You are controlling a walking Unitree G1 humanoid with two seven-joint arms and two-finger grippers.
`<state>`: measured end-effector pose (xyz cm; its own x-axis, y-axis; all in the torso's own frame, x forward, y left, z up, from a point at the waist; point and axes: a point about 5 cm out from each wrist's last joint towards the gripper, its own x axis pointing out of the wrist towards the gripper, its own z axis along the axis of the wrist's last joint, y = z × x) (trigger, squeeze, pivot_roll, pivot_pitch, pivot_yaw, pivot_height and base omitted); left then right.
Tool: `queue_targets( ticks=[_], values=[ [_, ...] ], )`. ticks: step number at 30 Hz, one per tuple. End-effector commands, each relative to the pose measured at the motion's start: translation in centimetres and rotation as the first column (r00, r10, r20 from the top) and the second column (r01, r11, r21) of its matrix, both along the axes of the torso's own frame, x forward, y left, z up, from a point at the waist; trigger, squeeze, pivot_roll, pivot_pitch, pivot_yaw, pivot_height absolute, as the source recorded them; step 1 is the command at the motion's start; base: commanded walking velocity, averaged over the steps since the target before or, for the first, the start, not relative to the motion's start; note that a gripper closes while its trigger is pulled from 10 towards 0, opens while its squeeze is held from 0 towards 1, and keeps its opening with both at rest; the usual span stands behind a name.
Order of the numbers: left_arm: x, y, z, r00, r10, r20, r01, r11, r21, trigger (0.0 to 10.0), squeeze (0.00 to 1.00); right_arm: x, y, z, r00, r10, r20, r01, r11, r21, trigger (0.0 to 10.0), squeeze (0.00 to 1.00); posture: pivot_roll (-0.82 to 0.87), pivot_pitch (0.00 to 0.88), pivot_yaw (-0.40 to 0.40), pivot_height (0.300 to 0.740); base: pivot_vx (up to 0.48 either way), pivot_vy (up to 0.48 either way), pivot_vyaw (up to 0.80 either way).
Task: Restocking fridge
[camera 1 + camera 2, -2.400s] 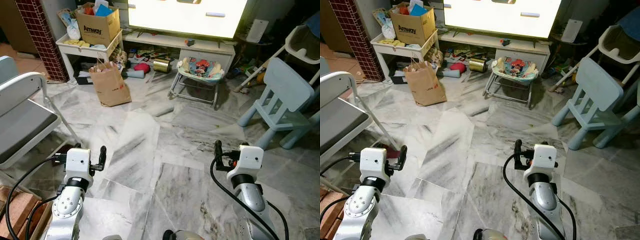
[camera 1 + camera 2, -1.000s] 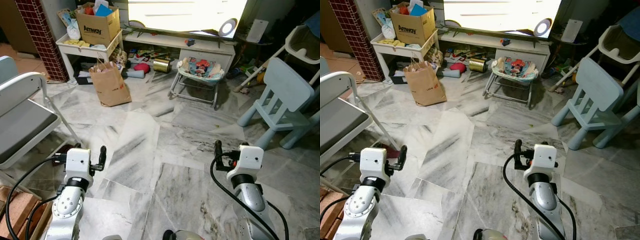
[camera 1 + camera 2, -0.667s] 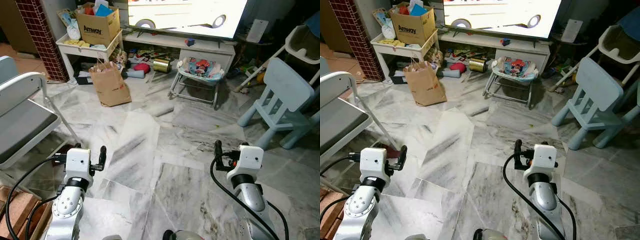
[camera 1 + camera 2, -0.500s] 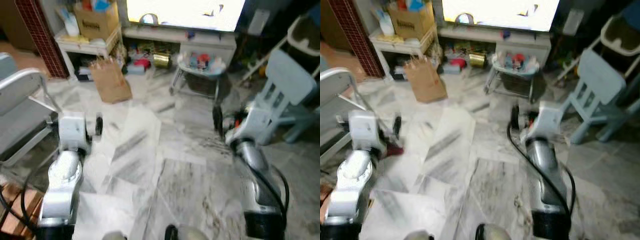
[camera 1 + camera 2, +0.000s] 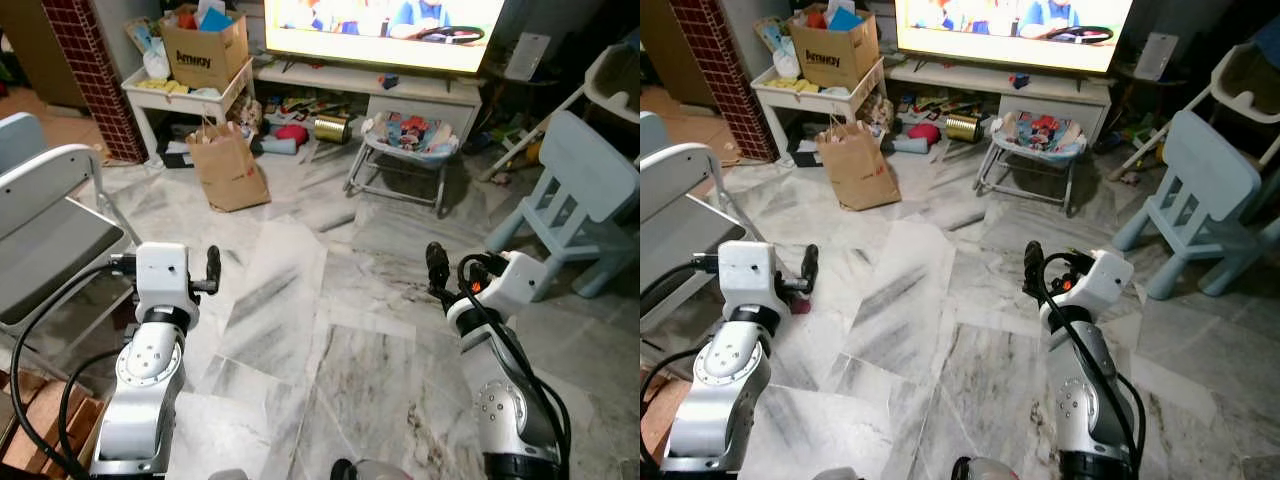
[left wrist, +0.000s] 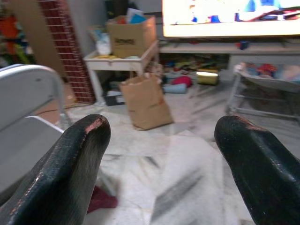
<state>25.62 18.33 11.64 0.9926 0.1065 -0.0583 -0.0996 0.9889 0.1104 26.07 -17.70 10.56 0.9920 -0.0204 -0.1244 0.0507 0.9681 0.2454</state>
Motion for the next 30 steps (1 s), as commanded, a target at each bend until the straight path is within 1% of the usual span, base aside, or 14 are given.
queue_targets(
  ticks=[1,2,3,4,6,7,8,9,14,16,17,23,27,30],
  values=[
    [-0.2,0.7,0.4,0.999,0.034,0.007,-0.034,0.999,0.017,10.0,0.00,0.0,0.5,1.0,0.998,0.047,0.037,-0.046,0.998,-0.031,10.0,0.00,0.03,0.043,-0.051,0.740,0.000,0.000,0.00],
    [-0.2,0.9,0.4,0.999,0.040,0.005,-0.040,0.999,0.031,10.0,0.00,0.0,0.5,1.3,0.997,0.064,0.045,-0.063,0.998,-0.011,10.0,0.00,0.03,0.045,-0.052,0.740,0.000,0.000,0.00],
    [-0.2,1.0,0.5,0.999,0.049,0.021,-0.050,0.996,0.067,10.0,0.00,0.2,0.4,1.8,0.995,0.075,0.064,-0.072,0.996,-0.046,10.0,0.00,0.03,0.047,-0.052,0.740,0.000,0.000,0.00],
    [0.0,1.0,0.5,0.998,0.053,0.012,-0.054,0.997,0.060,10.0,0.00,0.6,0.4,2.2,0.993,0.082,0.082,-0.076,0.994,-0.078,10.0,0.00,0.03,0.050,-0.049,0.740,0.000,0.000,0.80],
    [0.1,0.9,0.5,0.998,0.055,0.008,-0.055,0.997,0.048,10.0,0.00,0.9,0.4,2.3,0.993,0.081,0.087,-0.074,0.994,-0.086,10.0,0.00,0.03,0.052,-0.045,0.740,0.000,0.142,0.80],
    [0.4,0.6,0.8,0.999,0.049,0.015,-0.050,0.998,0.037,10.0,0.00,1.4,0.5,2.7,0.993,0.070,0.100,-0.064,0.996,-0.065,10.0,0.00,0.03,0.058,-0.033,0.740,0.000,0.480,0.80],
    [0.4,0.6,0.8,0.999,0.049,0.015,-0.050,0.998,0.037,10.0,0.00,1.4,0.5,2.7,0.993,0.070,0.100,-0.064,0.996,-0.065,10.0,0.00,0.03,0.058,-0.033,0.740,0.000,0.480,0.80],
    [0.7,0.3,1.3,0.999,0.035,0.031,-0.037,0.998,0.043,10.0,0.00,1.9,0.7,3.1,0.992,0.059,0.113,-0.056,0.998,-0.032,10.0,0.00,0.03,0.060,-0.024,0.740,0.000,0.480,0.80],
    [1.2,0.0,2.2,0.998,-0.001,0.061,-0.005,0.996,0.091,10.0,0.00,2.3,1.4,3.8,0.988,0.070,0.138,-0.066,0.997,-0.034,10.0,0.00,0.03,0.074,-0.006,0.740,0.000,0.480,0.80],
    [1.3,0.0,2.2,0.998,-0.001,0.058,-0.004,0.996,0.092,10.0,0.00,2.2,1.4,4.0,0.987,0.068,0.148,-0.059,0.996,-0.063,10.0,0.00,0.03,0.081,-0.004,0.740,0.000,0.480,0.60],
    [1.3,-0.2,2.2,0.998,-0.011,0.059,0.004,0.995,0.105,10.0,0.00,2.2,1.1,3.6,0.992,0.034,0.125,-0.027,0.998,-0.055,10.0,0.00,0.03,0.081,-0.005,0.740,0.000,0.480,0.00],
    [0.9,-0.7,1.8,0.999,-0.037,0.032,0.033,0.992,0.125,10.0,0.00,2.2,0.6,2.5,0.998,-0.012,0.060,0.014,0.999,-0.042,10.0,0.00,0.04,0.073,-0.013,0.740,0.000,0.480,0.00],
    [0.4,-1.4,1.5,0.998,-0.069,0.004,0.068,0.988,0.140,10.0,0.00,1.8,-0.5,1.1,0.991,-0.136,-0.014,0.135,0.990,-0.048,10.0,0.00,0.05,0.073,-0.018,0.740,0.000,0.477,0.00],
    [0.4,-1.7,1.5,0.995,-0.099,0.003,0.097,0.982,0.161,10.0,0.00,1.7,-0.6,0.7,0.989,-0.146,-0.025,0.145,0.988,-0.061,10.0,0.00,0.05,0.070,-0.017,0.740,0.000,0.466,0.00]
  ],
)
